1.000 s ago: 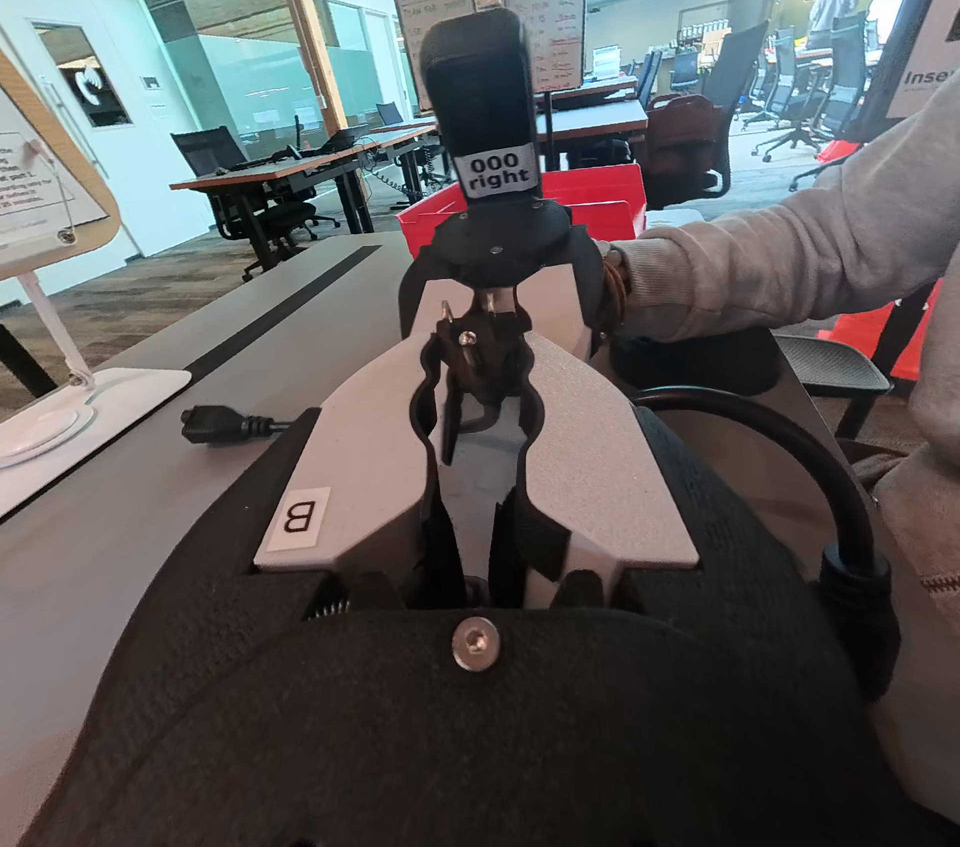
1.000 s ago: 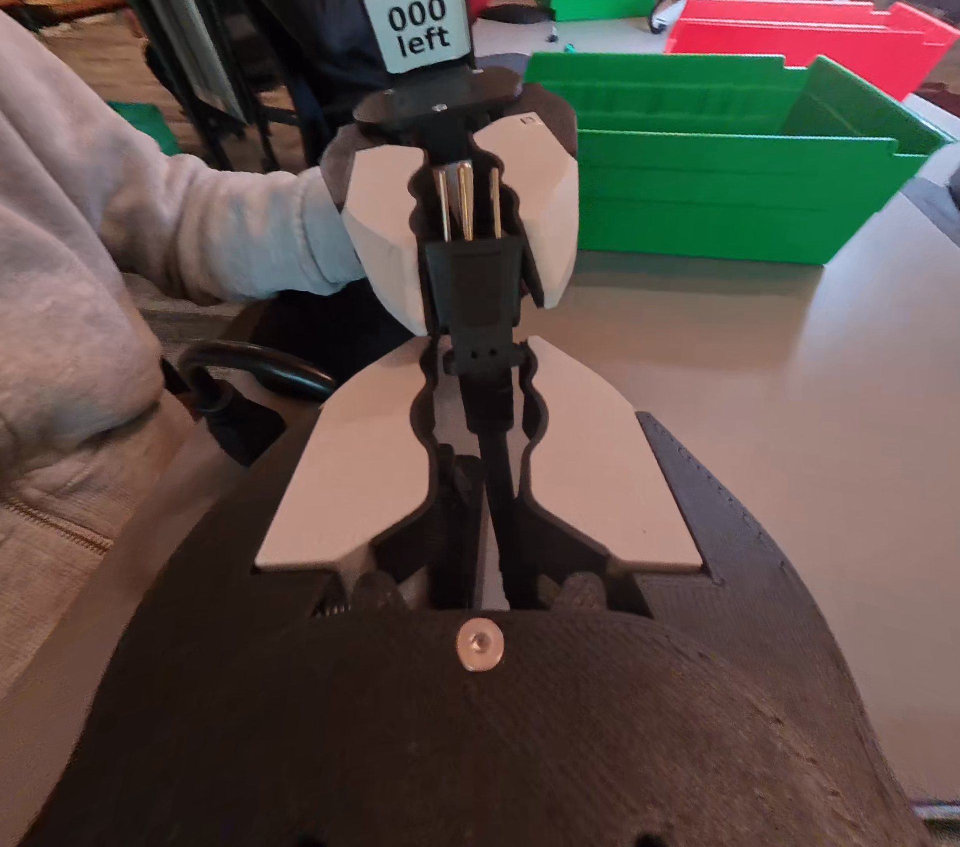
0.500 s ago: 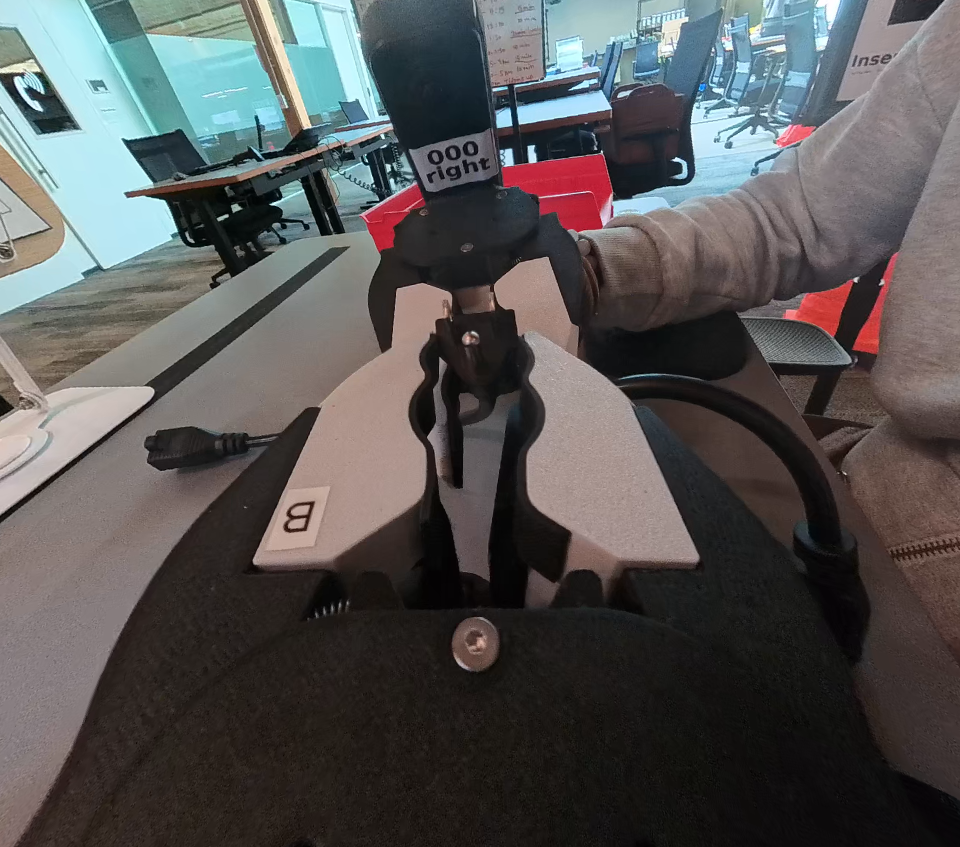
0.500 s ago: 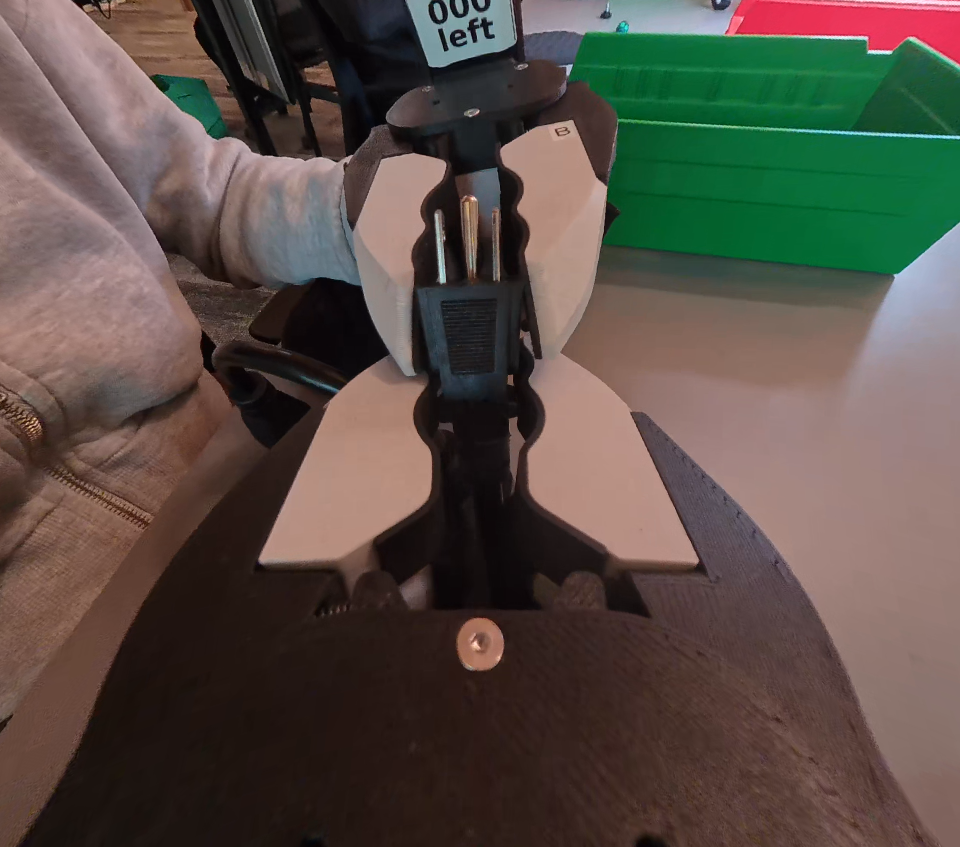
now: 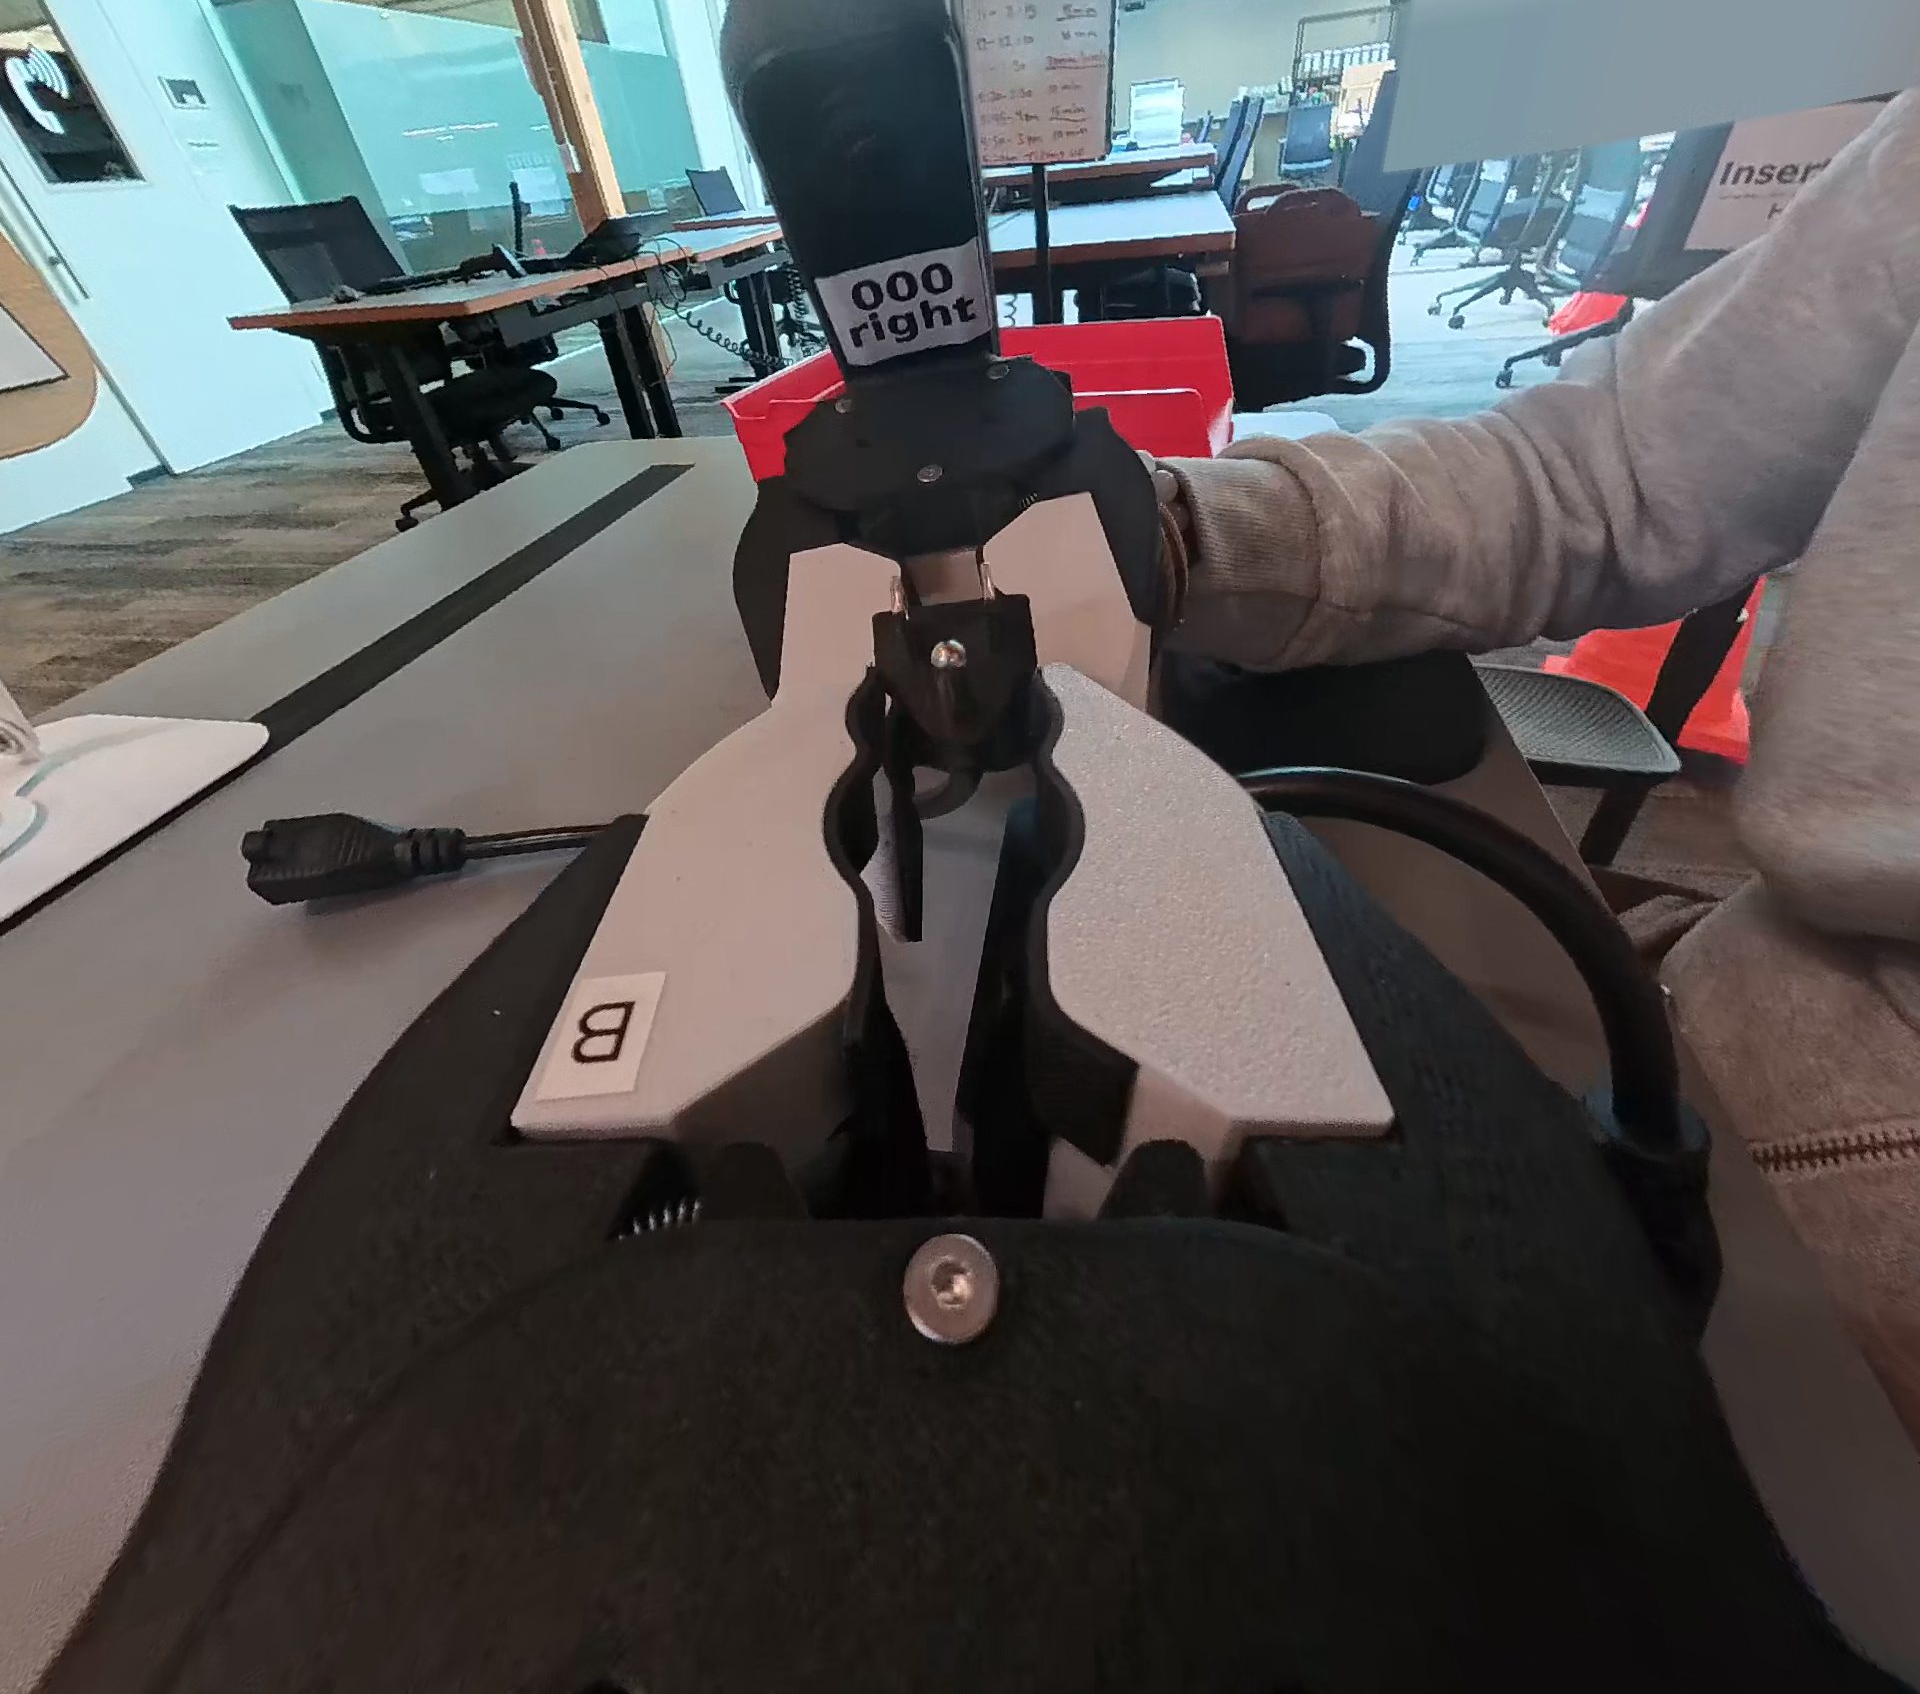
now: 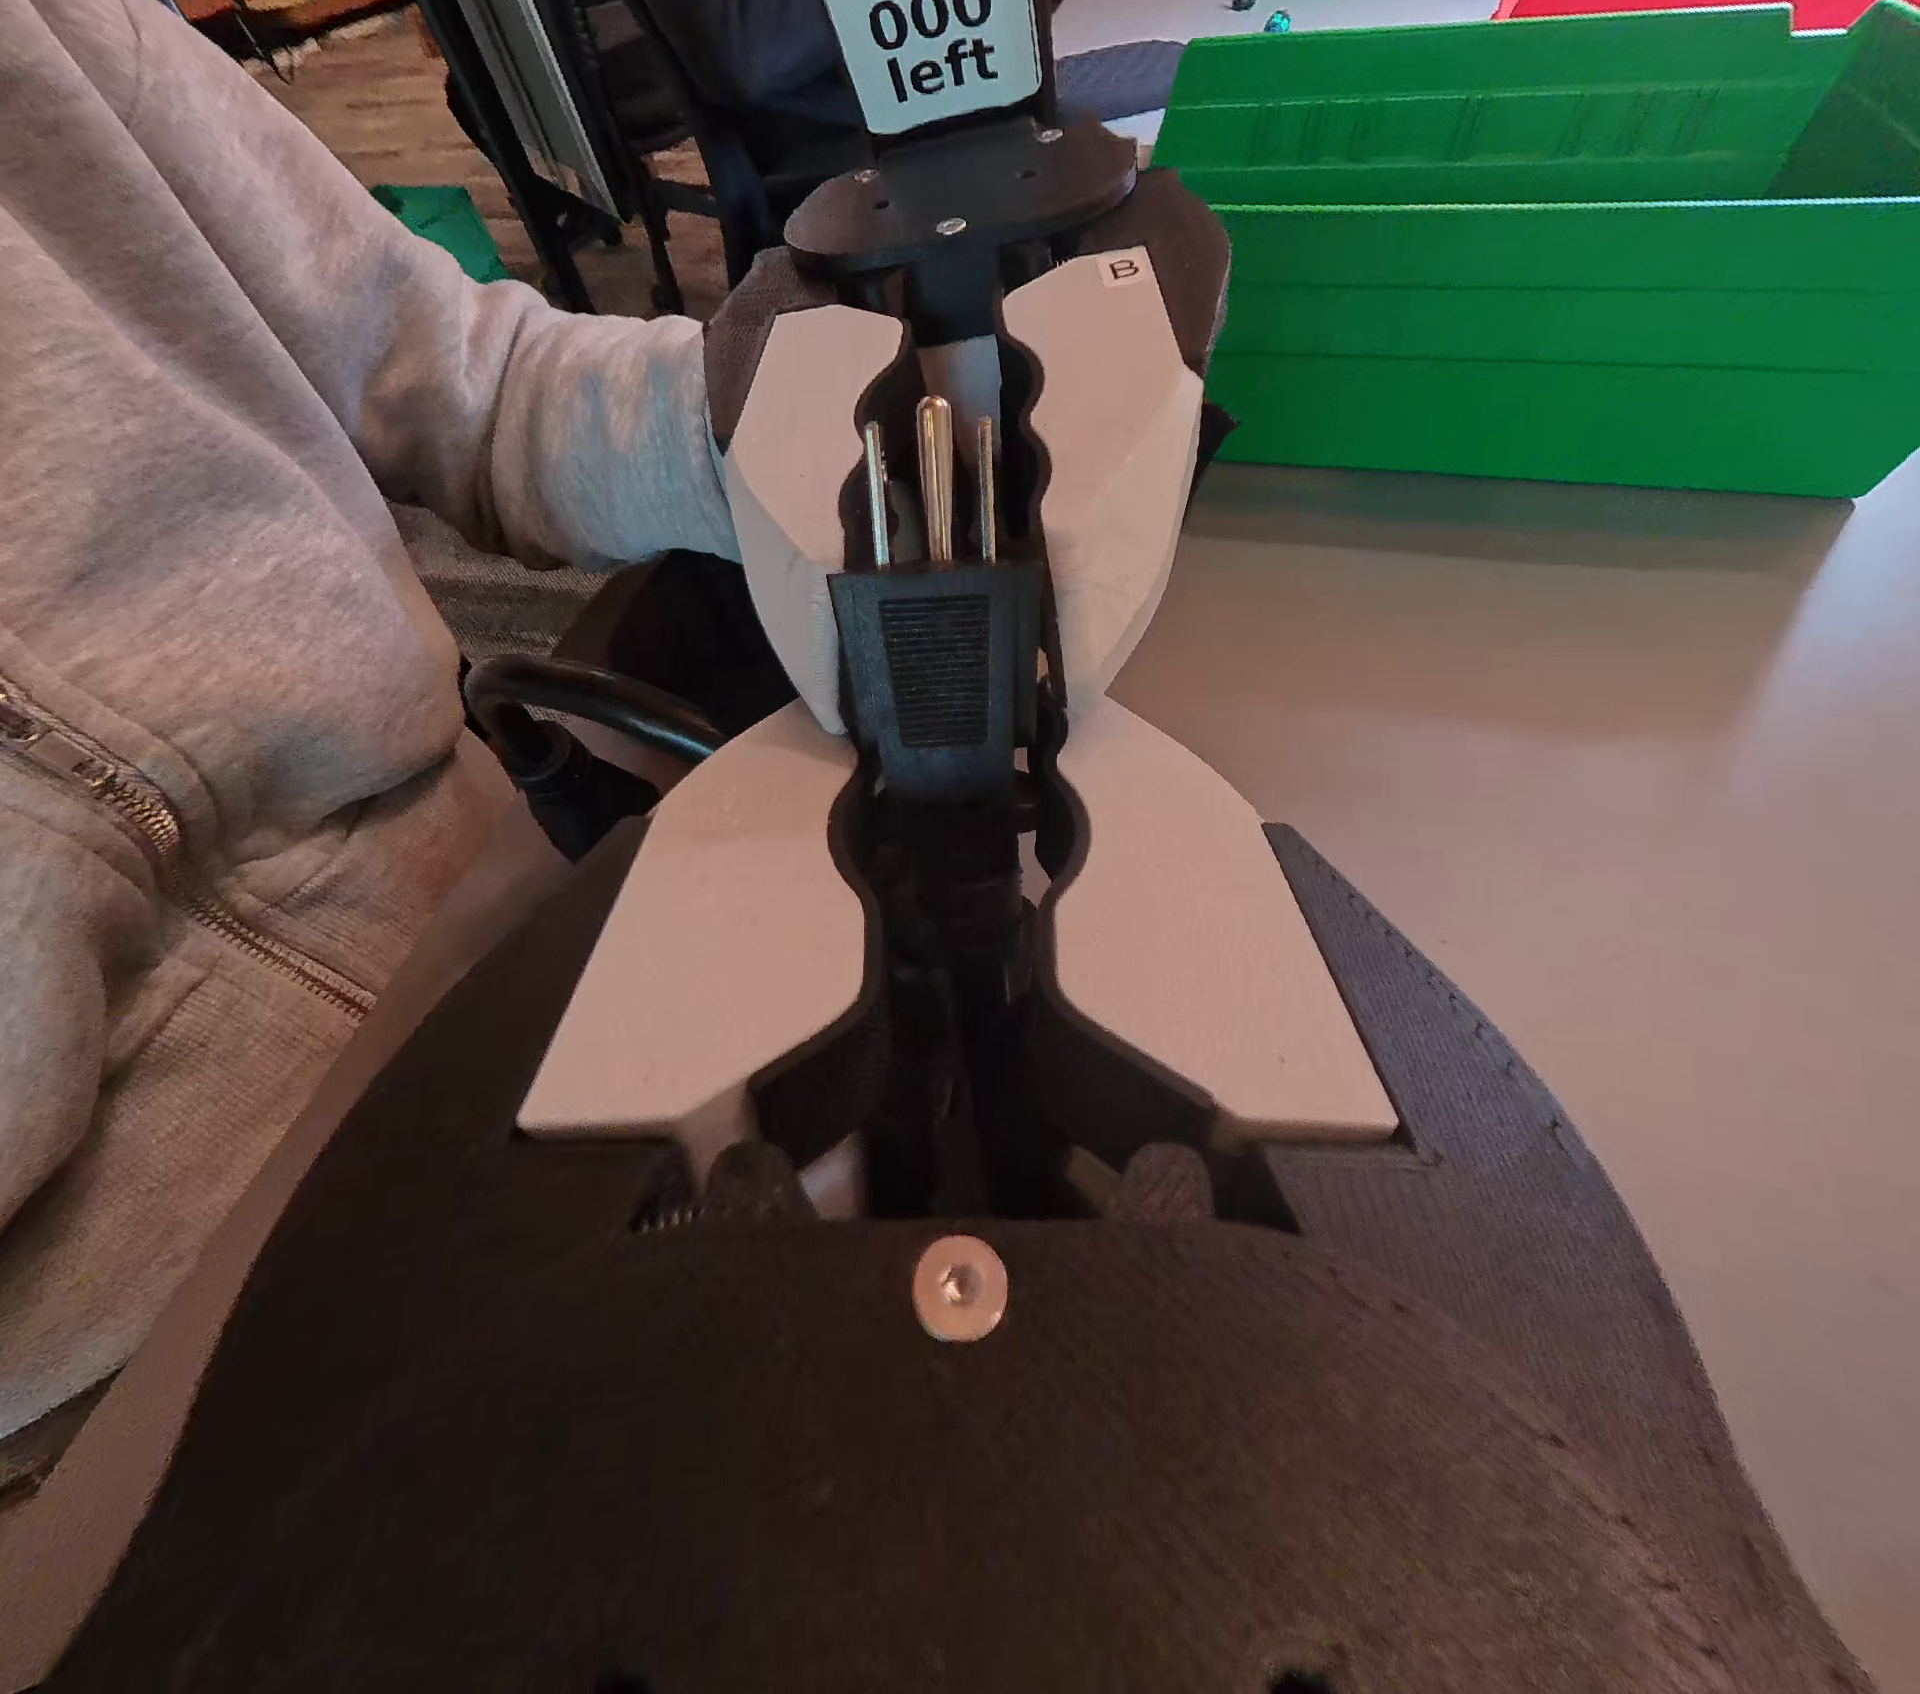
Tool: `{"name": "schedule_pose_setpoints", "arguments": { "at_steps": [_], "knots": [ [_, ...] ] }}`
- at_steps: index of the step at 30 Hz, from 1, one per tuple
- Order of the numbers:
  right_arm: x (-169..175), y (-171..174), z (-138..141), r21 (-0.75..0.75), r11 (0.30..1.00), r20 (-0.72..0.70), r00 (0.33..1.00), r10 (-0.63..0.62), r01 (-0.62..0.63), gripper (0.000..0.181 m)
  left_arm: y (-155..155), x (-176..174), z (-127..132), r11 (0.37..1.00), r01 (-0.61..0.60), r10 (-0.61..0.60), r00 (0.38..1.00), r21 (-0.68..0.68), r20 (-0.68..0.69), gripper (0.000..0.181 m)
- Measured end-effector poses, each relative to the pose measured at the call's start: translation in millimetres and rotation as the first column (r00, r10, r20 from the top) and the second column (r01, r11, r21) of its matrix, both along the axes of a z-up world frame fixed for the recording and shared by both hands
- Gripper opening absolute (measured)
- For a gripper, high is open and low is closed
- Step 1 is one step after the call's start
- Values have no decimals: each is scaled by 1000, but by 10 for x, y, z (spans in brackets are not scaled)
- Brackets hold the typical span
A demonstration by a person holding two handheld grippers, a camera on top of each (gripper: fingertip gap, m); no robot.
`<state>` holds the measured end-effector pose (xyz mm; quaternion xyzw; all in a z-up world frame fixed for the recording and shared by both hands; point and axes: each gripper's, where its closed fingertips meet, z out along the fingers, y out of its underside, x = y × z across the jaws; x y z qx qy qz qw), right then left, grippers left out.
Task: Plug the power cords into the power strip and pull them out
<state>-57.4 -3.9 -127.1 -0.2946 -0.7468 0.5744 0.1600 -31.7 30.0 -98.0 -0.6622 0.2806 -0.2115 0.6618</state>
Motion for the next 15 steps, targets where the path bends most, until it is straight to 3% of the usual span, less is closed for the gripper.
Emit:
{"name": "schedule_pose_setpoints", "arguments": {
  "at_steps": [6, 15],
  "knots": [
    [-24, 27, 74, -119, 993, 8, 1000, -18, 19, 28, 50, -19, 45, 1000, -21, 22, 997, -9, 77, 25],
    [4, 11, 74, -123, 992, -16, 1000, 3, -5, 27, 41, 12, 36, 1000, -8, 8, 998, -2, 59, 25]
  ]
}}
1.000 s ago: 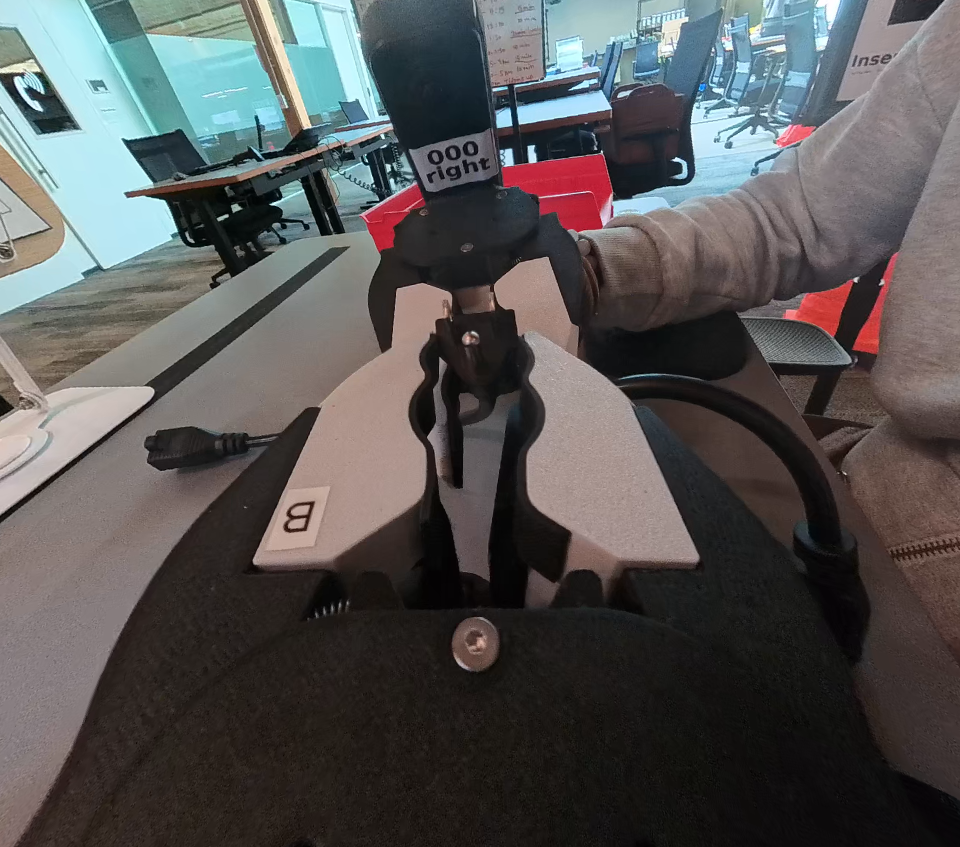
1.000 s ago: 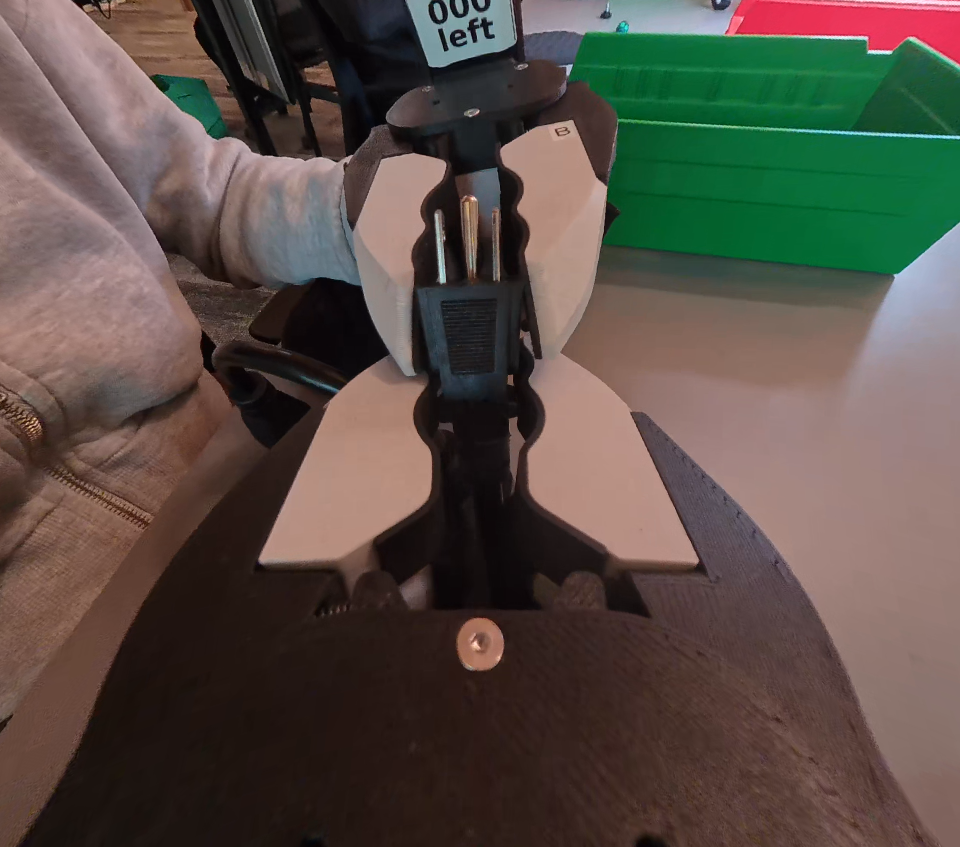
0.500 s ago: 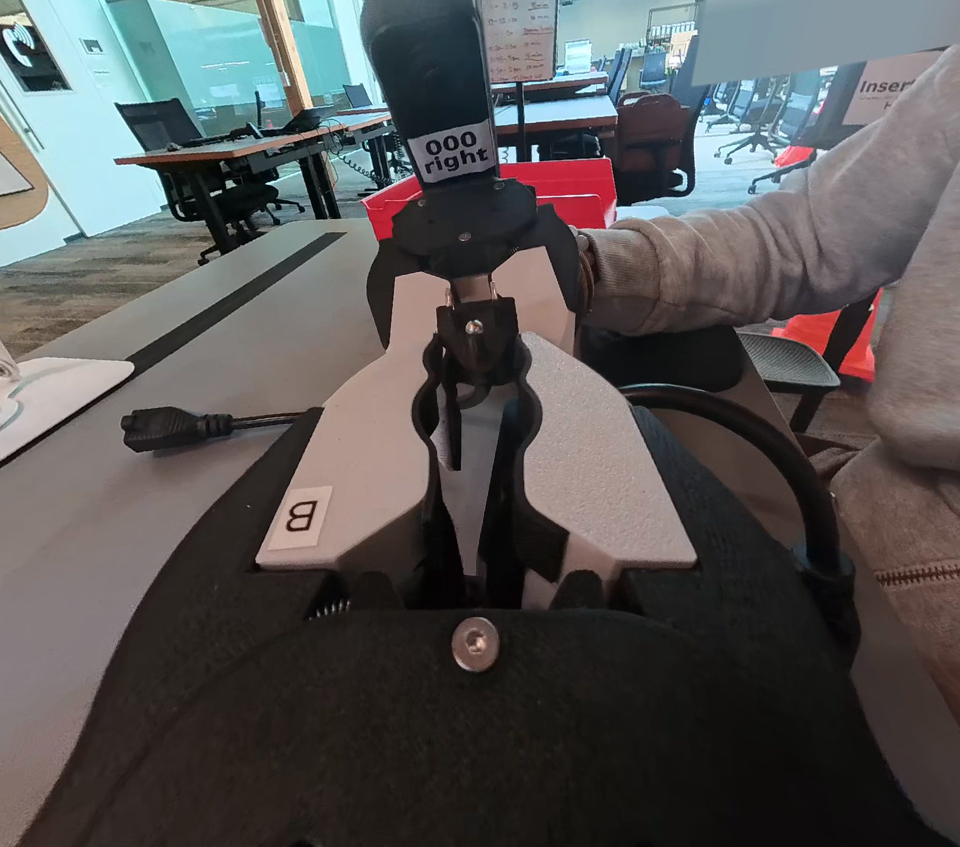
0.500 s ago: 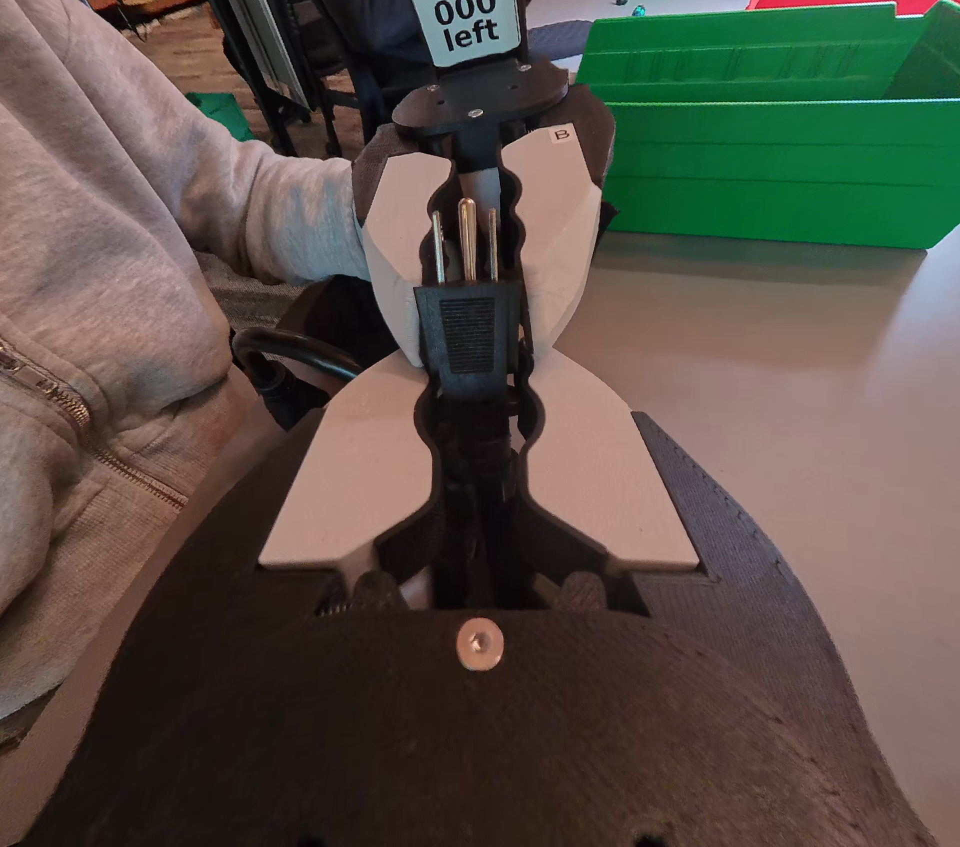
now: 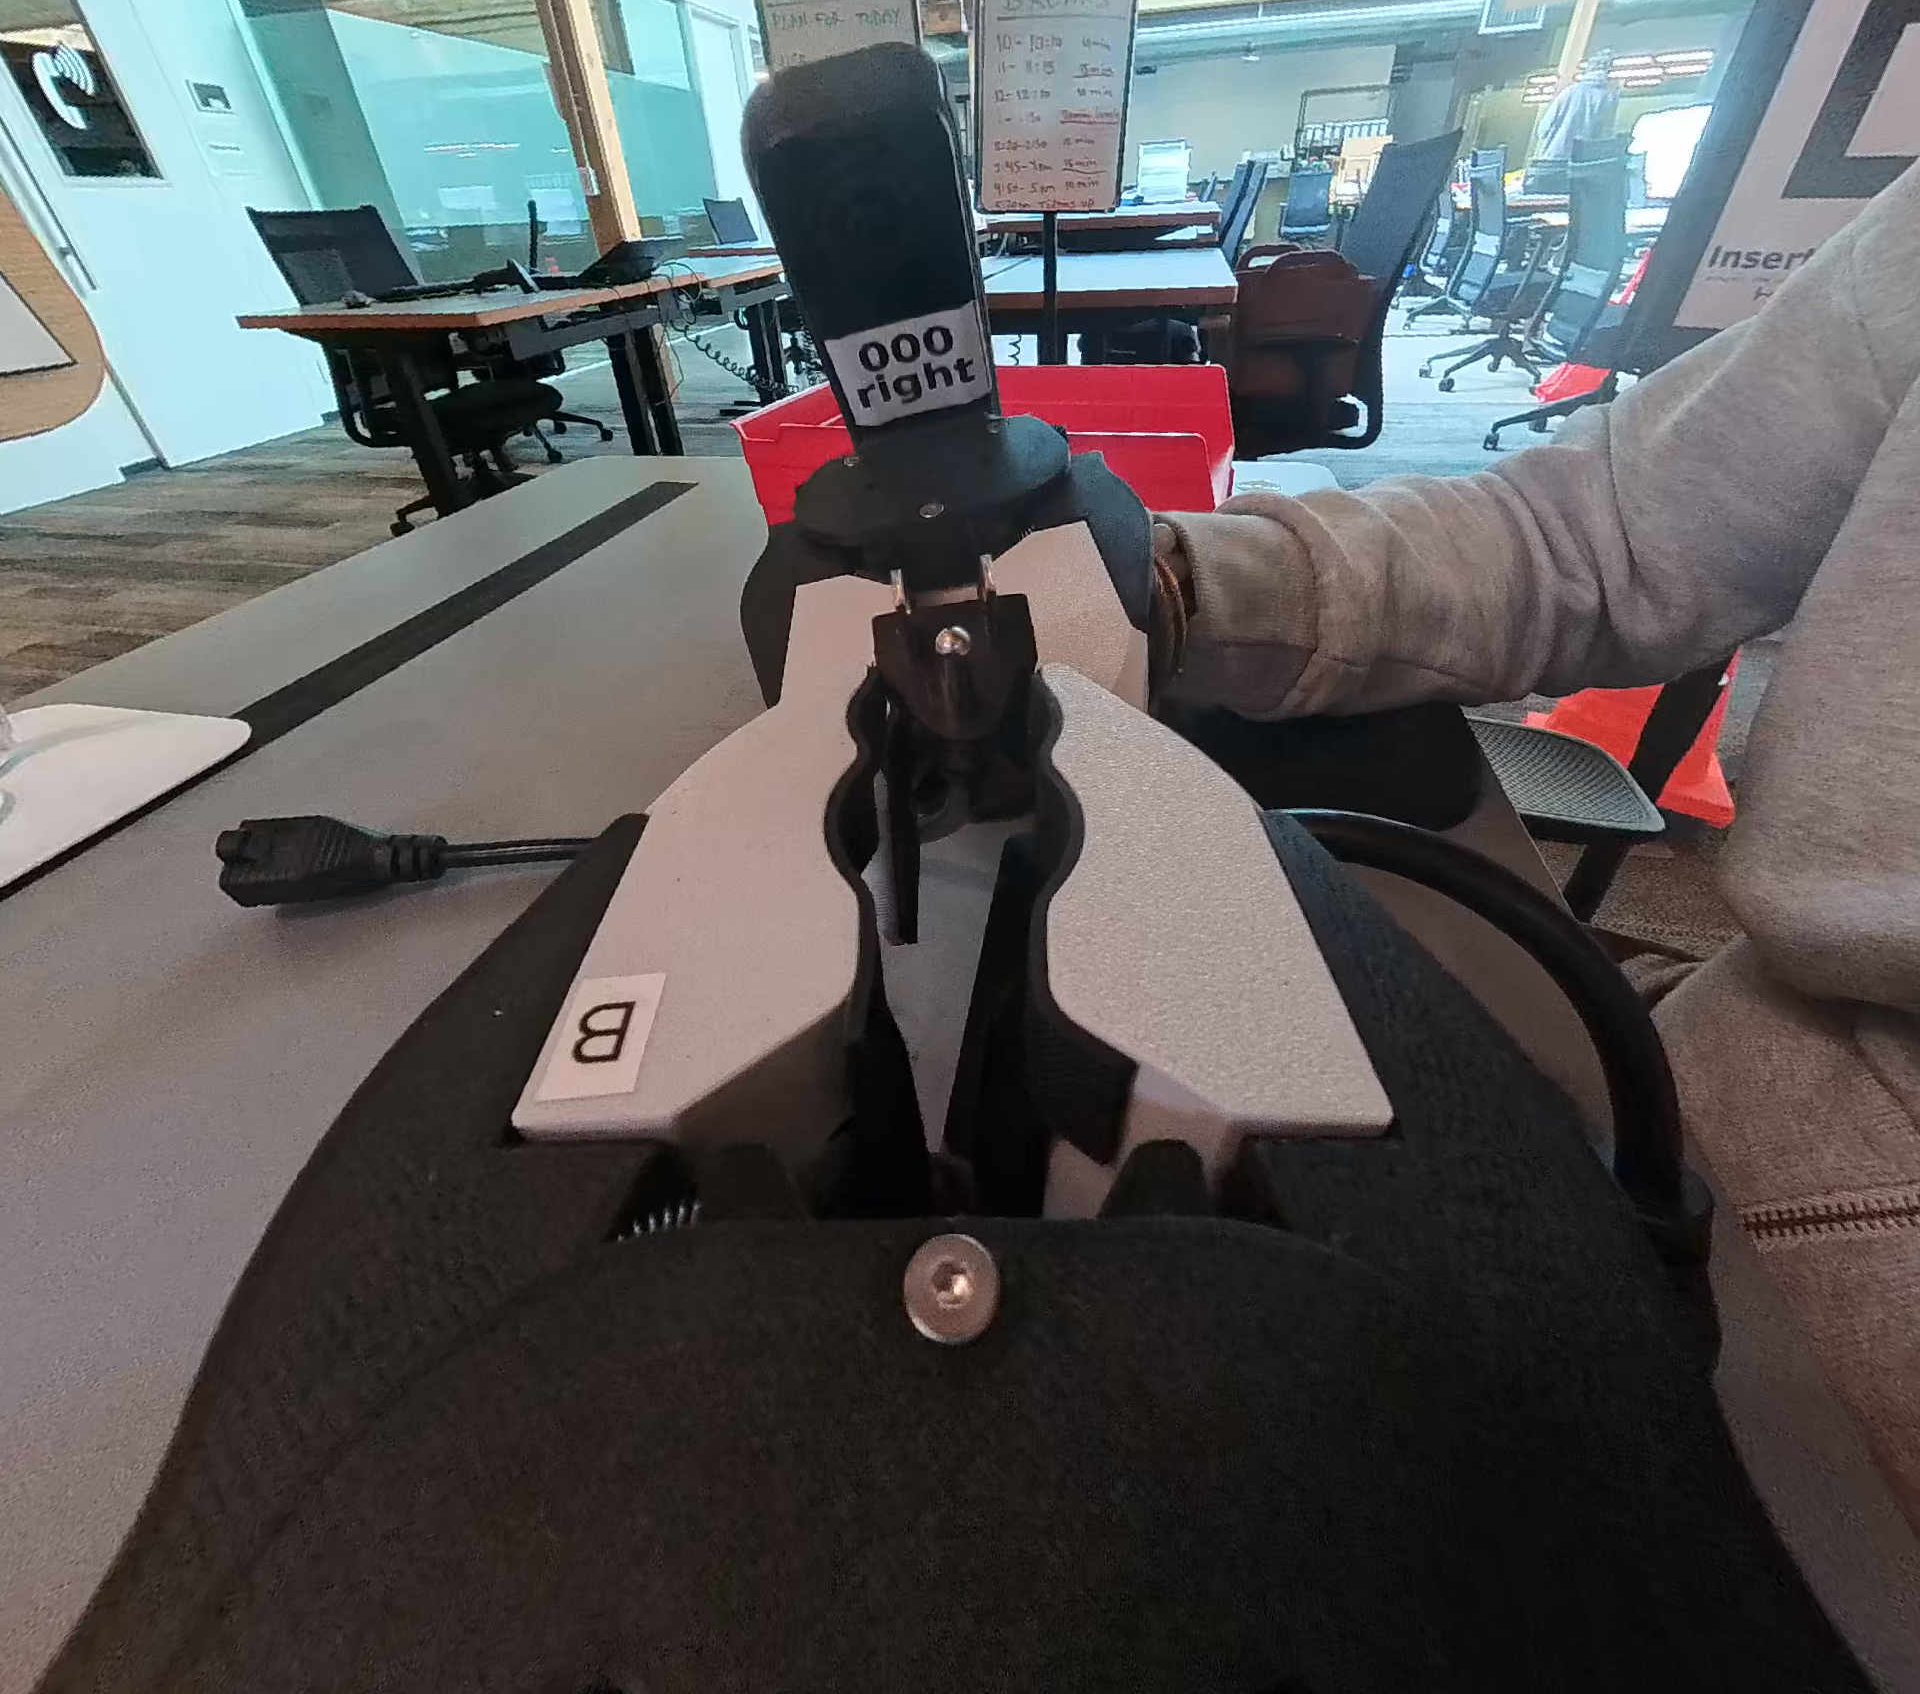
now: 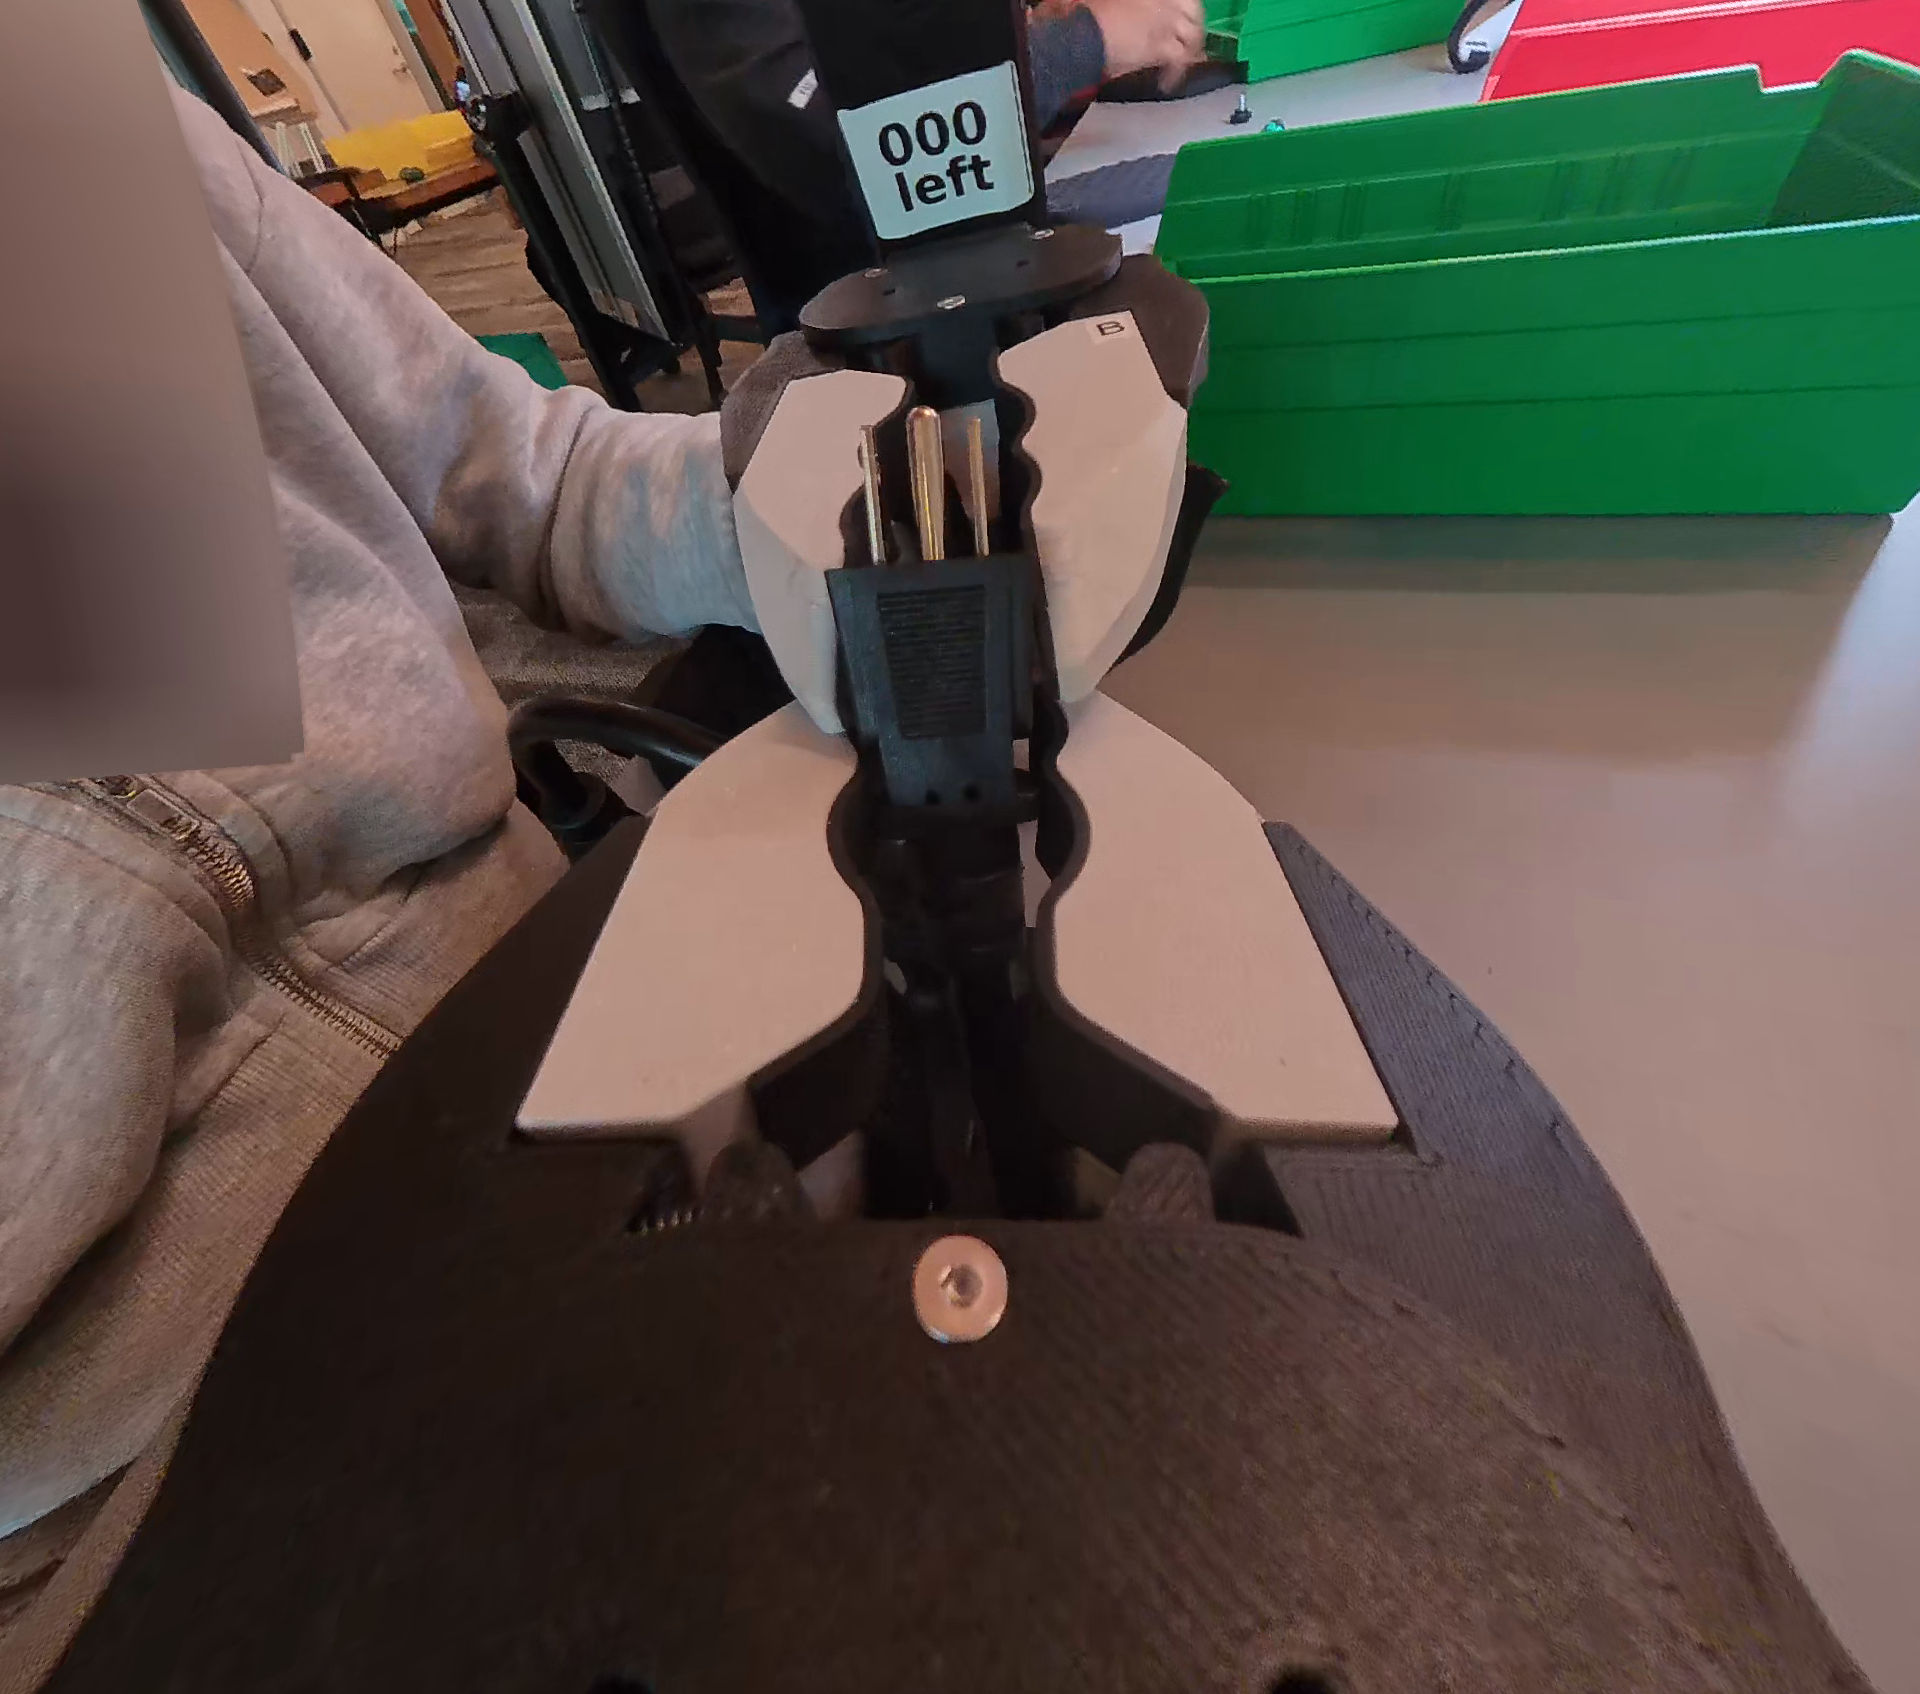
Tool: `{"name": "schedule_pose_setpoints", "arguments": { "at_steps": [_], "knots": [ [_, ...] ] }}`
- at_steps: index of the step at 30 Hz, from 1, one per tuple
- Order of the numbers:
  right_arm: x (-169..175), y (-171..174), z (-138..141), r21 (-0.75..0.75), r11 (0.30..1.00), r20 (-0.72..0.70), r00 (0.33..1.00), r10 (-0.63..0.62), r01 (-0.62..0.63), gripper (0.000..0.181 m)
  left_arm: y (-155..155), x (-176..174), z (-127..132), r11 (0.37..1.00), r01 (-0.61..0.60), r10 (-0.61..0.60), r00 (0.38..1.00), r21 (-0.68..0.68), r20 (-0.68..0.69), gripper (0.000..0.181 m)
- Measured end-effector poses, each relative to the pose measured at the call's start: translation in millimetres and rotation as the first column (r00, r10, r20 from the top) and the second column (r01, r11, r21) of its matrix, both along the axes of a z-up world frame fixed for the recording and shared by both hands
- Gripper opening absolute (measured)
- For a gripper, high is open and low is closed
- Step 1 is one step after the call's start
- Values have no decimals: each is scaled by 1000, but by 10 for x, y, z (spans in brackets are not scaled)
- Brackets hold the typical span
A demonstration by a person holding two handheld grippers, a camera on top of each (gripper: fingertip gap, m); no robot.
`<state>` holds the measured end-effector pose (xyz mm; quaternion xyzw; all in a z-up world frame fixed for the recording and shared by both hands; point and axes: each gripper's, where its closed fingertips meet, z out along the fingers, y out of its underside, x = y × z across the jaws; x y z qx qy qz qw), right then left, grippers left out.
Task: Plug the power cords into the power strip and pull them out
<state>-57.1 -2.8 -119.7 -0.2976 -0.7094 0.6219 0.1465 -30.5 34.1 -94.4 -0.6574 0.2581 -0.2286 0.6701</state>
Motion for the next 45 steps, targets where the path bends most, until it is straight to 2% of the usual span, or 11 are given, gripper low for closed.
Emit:
{"name": "schedule_pose_setpoints", "arguments": {
  "at_steps": [7, 10, 12, 15, 17, 22, 29, 33, 35, 38, 45],
  "knots": [
    [10, -4, -21, 34, 999, 3, 1000, 3, -3, 27, -48, -8, 22, 1000, 25, -25, 1000, 17, -4, 28],
    [11, 77, -17, 106, 994, 12, 999, -42, 41, 27, -100, -175, 156, 998, -56, 56, 998, 31, 8, 52],
    [12, 151, -24, 180, 980, 5, 996, -85, 83, 27, -179, -254, 140, 994, -110, 109, 992, -22, -70, 65],
    [8, 226, -94, 312, 940, -4, 990, -142, 136, 27, -302, -419, -18, 962, -249, 189, 899, -107, -395, 65],
    [1, 216, -154, 374, 916, -3, 988, -154, 144, 27, -359, -441, -23, 947, -294, 184, 826, -129, -533, 64],
    [-22, 175, -283, 488, 860, 1, 985, -171, 149, 27, -331, -147, -72, 947, -217, 29, 789, -235, -614, 53],
    [-23, 250, -228, 520, 833, -34, 979, -202, 190, 27, -31, 10, -91, 944, -184, -75, 690, -274, -720, 42],
    [-25, 279, -237, 505, 839, -40, 977, -208, 200, 27, 72, -22, -136, 943, -200, -102, 584, -265, -805, 29],
    [-22, 289, -219, 492, 846, -54, 977, -206, 206, 27, 89, -11, -123, 945, -201, -93, 589, -257, -803, 29],
    [-10, 254, -116, 416, 886, -106, 979, -177, 205, 27, 91, 32, -49, 959, -163, -69, 654, -230, -753, 28],
    [108, 363, 249, 19, 992, -209, 970, -120, 127, 43, 0, -55, 269, 989, -112, 23, 769, -100, -639, 28]
  ]
}}
